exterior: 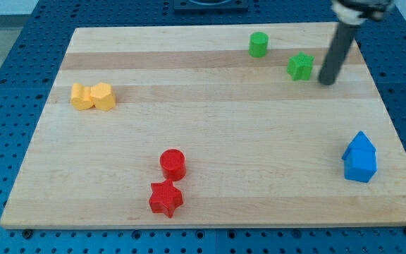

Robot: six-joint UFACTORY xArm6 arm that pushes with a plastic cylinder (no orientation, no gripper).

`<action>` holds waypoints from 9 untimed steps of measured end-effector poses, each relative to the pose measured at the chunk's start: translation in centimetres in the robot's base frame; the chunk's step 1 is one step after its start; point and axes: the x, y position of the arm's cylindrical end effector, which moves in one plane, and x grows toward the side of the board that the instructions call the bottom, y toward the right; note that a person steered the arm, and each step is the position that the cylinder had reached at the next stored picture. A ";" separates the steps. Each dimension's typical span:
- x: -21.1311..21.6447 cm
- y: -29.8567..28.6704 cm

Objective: Slide the green star to the center

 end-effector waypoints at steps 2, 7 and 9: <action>-5.4 -4.1; 1.2 -5.3; 0.1 -5.7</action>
